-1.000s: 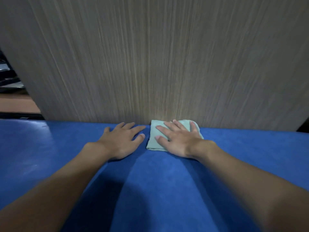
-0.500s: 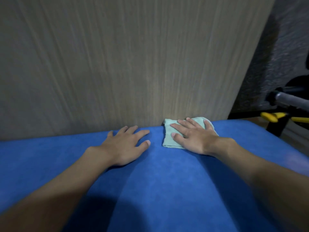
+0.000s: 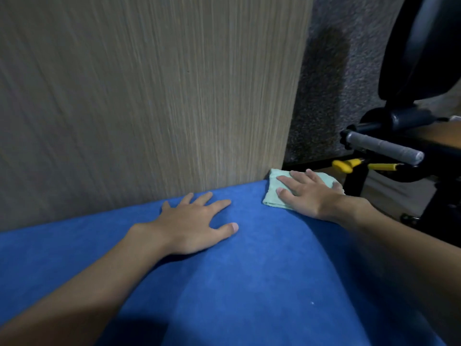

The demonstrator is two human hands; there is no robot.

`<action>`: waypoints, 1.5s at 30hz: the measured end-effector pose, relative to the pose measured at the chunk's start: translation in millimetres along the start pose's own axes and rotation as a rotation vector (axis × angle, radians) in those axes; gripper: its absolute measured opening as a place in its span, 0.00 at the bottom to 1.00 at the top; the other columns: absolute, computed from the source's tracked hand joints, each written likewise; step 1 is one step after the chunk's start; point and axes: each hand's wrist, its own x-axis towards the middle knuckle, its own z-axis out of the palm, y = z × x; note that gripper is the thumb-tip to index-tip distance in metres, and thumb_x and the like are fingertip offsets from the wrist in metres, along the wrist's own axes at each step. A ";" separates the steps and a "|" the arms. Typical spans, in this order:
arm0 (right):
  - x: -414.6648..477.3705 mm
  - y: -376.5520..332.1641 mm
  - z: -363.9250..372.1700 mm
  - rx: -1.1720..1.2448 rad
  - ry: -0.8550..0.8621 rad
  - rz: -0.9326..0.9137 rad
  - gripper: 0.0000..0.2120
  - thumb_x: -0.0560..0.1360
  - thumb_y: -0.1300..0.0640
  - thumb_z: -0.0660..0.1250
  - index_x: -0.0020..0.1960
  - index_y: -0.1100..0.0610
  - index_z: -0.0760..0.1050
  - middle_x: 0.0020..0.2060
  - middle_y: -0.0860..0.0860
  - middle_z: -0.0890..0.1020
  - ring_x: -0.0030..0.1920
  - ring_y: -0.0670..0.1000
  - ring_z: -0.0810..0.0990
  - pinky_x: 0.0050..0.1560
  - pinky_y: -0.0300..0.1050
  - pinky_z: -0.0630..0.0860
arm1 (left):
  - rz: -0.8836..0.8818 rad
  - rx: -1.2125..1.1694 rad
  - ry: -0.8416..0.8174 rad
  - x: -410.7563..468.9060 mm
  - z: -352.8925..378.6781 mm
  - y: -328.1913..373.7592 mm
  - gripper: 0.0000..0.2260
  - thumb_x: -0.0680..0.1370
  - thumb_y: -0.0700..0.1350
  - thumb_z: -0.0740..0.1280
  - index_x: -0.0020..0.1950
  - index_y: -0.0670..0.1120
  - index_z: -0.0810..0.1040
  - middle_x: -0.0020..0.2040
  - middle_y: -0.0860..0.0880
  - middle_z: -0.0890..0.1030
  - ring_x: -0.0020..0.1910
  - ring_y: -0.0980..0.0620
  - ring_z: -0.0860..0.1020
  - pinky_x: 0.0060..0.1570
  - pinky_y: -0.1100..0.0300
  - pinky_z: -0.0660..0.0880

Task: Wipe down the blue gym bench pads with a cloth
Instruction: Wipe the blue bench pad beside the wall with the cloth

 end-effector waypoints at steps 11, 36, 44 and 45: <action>-59.0 6.9 2.5 0.005 0.001 0.059 0.27 0.80 0.36 0.43 0.78 0.36 0.46 0.80 0.41 0.43 0.79 0.52 0.38 0.72 0.72 0.46 | -0.001 -0.043 0.022 -6.3 4.5 2.8 0.33 0.76 0.74 0.47 0.79 0.66 0.47 0.82 0.56 0.45 0.80 0.47 0.42 0.74 0.33 0.43; -103.4 -149.5 33.2 -0.099 -0.052 -0.195 0.28 0.80 0.37 0.40 0.79 0.38 0.42 0.80 0.43 0.40 0.79 0.52 0.35 0.71 0.72 0.36 | -0.109 -0.052 0.085 -112.1 14.2 -91.9 0.28 0.79 0.69 0.48 0.79 0.65 0.52 0.81 0.57 0.49 0.80 0.53 0.46 0.75 0.37 0.47; -113.0 -231.5 45.9 -0.114 -0.068 -0.310 0.28 0.80 0.37 0.39 0.79 0.39 0.42 0.80 0.45 0.40 0.79 0.52 0.34 0.70 0.73 0.35 | -0.215 -0.049 0.097 -165.8 18.9 -150.3 0.27 0.80 0.67 0.48 0.79 0.64 0.52 0.81 0.57 0.50 0.80 0.54 0.47 0.75 0.38 0.49; -114.6 -243.9 48.6 -0.110 -0.068 -0.331 0.28 0.80 0.37 0.39 0.79 0.39 0.42 0.80 0.45 0.40 0.79 0.52 0.34 0.70 0.73 0.34 | -0.233 -0.048 0.098 -173.3 20.1 -158.3 0.27 0.80 0.67 0.48 0.79 0.64 0.52 0.81 0.58 0.51 0.80 0.54 0.48 0.75 0.38 0.49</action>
